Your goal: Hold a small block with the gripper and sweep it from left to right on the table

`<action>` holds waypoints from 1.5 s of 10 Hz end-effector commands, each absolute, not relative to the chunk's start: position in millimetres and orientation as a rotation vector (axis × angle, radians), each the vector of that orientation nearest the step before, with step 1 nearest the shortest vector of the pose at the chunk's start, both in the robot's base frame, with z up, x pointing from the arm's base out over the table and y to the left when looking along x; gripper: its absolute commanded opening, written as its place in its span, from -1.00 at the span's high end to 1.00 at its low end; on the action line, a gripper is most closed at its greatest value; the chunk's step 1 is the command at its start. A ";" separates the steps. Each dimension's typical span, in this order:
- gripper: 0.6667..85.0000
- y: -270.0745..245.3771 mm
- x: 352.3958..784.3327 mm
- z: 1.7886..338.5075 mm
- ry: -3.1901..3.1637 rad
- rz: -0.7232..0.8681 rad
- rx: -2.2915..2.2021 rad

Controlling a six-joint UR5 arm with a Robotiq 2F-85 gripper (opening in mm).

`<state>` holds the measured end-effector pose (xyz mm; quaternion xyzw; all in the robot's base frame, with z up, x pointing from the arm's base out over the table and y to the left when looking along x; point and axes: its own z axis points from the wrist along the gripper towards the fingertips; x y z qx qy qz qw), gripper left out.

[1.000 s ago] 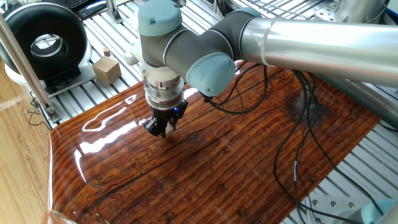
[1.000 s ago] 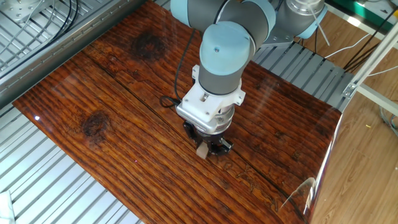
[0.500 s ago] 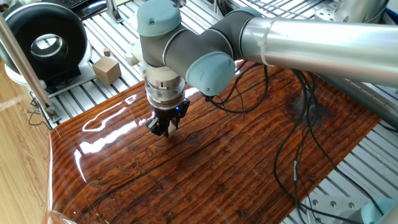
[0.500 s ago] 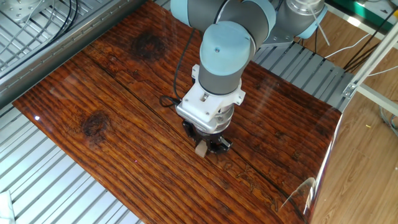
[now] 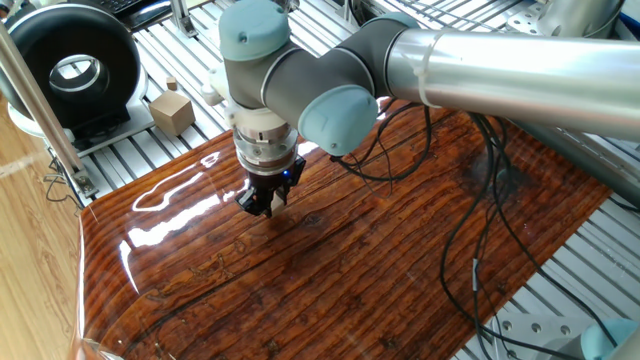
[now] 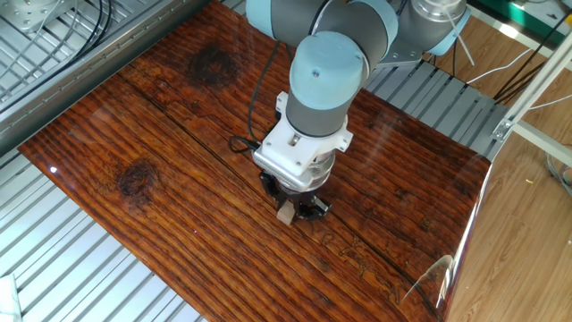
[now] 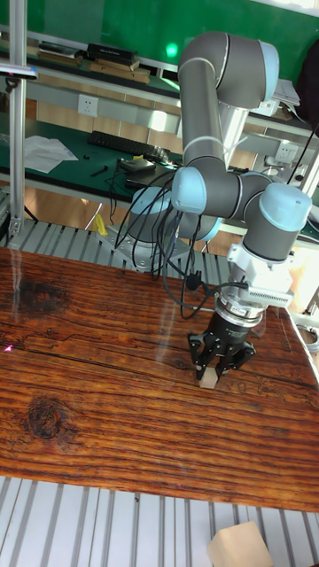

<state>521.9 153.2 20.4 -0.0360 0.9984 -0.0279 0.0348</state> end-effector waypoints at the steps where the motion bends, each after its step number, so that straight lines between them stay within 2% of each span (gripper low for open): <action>1: 0.99 156.0 519.4 17.0 3.087 -0.047 -0.121; 5: 0.99 147.8 517.6 1.0 3.115 -0.031 -0.119; 10: 0.99 149.3 511.9 16.0 3.136 -0.020 -0.110; 15: 0.99 155.8 516.7 14.3 3.119 0.024 -0.097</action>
